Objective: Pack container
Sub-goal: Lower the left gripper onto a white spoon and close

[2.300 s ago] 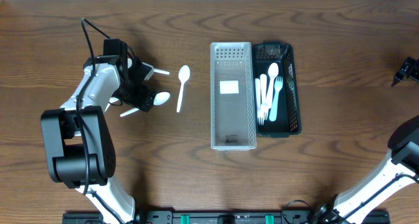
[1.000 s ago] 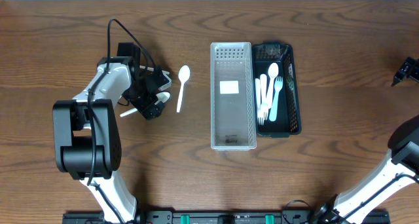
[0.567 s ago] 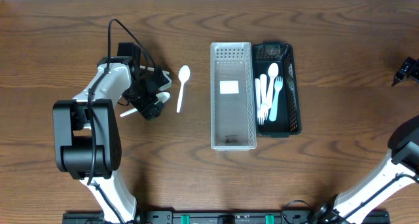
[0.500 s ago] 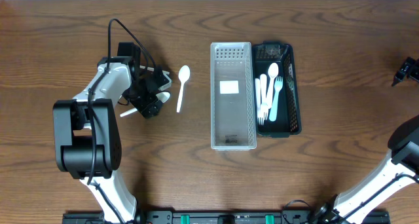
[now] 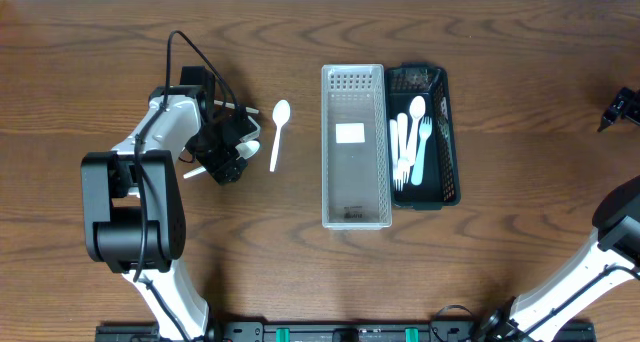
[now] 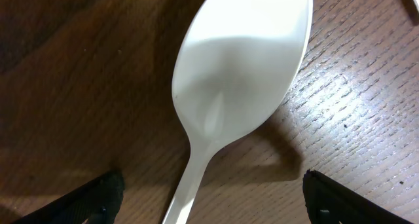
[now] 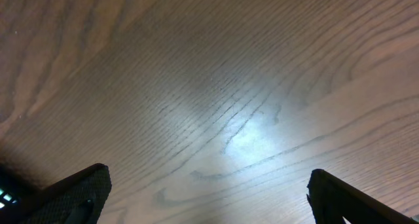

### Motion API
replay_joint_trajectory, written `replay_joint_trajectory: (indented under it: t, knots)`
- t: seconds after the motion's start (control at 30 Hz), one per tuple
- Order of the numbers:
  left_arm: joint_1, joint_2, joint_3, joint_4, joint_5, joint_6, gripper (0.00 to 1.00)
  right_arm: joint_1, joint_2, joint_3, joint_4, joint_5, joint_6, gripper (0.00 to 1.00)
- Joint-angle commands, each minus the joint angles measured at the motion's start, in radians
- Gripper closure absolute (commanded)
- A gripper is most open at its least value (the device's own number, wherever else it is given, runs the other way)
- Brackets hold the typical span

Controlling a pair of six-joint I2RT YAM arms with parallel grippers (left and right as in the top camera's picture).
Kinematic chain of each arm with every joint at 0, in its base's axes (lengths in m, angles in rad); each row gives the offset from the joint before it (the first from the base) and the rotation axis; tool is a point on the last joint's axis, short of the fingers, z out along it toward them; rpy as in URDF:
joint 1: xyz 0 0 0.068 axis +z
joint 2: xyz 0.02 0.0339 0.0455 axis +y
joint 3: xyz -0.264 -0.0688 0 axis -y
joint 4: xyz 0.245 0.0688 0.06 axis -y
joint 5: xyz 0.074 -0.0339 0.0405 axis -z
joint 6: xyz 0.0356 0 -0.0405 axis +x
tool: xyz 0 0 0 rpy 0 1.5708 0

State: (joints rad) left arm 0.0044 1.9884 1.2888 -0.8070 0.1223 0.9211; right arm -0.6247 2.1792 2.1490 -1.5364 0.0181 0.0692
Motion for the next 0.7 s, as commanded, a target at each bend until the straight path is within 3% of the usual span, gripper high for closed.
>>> replay_joint_trajectory:
  t: [0.0,0.67]
  knots:
    - [0.002,0.05,-0.026,-0.014,-0.011,0.027,0.1,-0.003,0.0,-0.003,0.0,0.001,0.013,0.01]
    - [0.0,0.05,-0.038,0.007,-0.007,0.134,0.1,-0.003,0.0,-0.003,0.0,0.001,0.013,0.01]
